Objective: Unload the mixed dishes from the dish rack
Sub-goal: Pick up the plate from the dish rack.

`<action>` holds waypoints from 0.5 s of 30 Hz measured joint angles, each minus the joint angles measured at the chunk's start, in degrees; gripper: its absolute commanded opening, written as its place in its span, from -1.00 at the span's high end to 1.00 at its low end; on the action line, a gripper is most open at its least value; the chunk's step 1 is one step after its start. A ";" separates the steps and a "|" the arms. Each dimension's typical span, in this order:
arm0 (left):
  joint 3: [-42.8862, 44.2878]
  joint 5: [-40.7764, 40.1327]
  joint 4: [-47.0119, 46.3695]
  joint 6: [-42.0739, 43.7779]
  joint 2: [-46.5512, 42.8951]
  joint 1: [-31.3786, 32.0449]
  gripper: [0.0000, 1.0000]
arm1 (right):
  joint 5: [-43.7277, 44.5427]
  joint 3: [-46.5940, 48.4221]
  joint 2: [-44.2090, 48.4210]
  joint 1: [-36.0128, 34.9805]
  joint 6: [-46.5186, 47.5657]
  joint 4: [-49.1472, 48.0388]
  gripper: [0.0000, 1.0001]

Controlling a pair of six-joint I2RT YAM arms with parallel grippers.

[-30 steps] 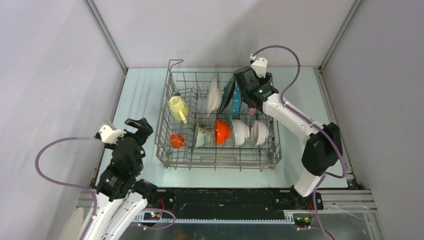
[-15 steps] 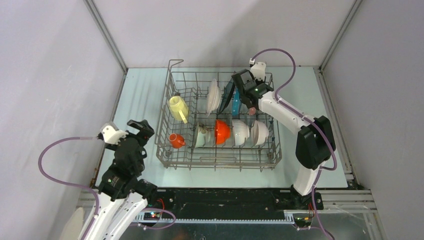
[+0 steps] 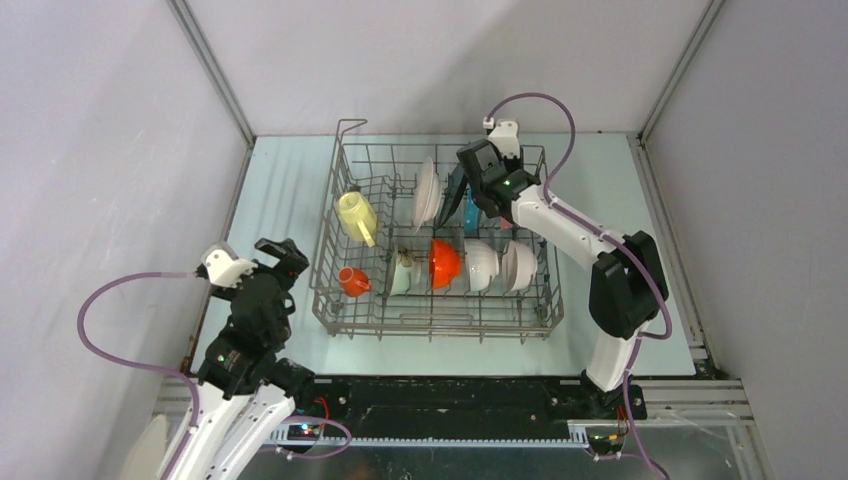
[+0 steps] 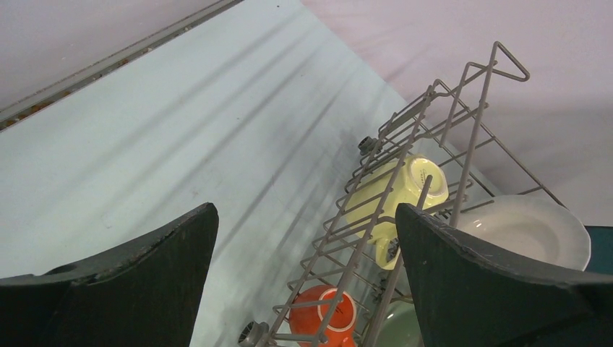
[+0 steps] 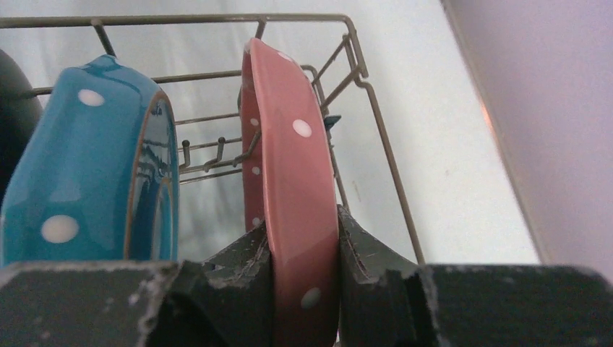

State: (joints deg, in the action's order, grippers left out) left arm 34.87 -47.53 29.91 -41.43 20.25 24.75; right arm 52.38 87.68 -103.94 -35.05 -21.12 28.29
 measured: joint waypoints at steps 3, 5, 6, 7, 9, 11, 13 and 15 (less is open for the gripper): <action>0.00 -0.26 -0.02 0.00 0.00 0.00 -0.99 | 2.38 -0.44 -0.15 -0.92 5.70 -3.32 1.00; 0.00 -0.37 -0.02 0.00 0.04 0.00 -0.99 | 4.07 -0.85 -0.68 -1.64 10.91 -7.15 1.00; 0.00 -0.37 -0.04 0.00 0.07 0.00 -0.99 | 5.11 -0.85 -1.09 -2.01 13.73 -9.29 1.00; 0.00 -0.37 -0.04 0.00 0.15 0.00 -0.99 | 6.05 -0.85 -1.38 -2.27 16.83 -11.23 1.00; 0.00 -0.39 -0.04 0.00 0.37 0.00 -0.99 | 7.58 -0.85 -1.36 -2.69 22.67 -14.88 1.00; 0.00 -0.42 -0.02 0.00 0.55 0.00 -0.99 | 9.01 -0.85 -1.16 -3.17 27.87 -19.12 1.00; 0.00 -0.48 -0.02 -0.02 0.63 0.00 -0.99 | 10.23 -0.85 -1.16 -3.89 33.53 -23.45 1.00; 0.00 -0.55 -0.07 -0.02 0.70 0.00 -0.99 | 11.26 -0.85 -1.16 -4.39 38.45 -26.95 1.00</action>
State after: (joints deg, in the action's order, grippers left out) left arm 34.87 -48.07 29.85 -41.45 20.95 24.75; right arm 63.64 86.83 -105.10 -39.44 17.32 1.34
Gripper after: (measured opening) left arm 0.996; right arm 0.290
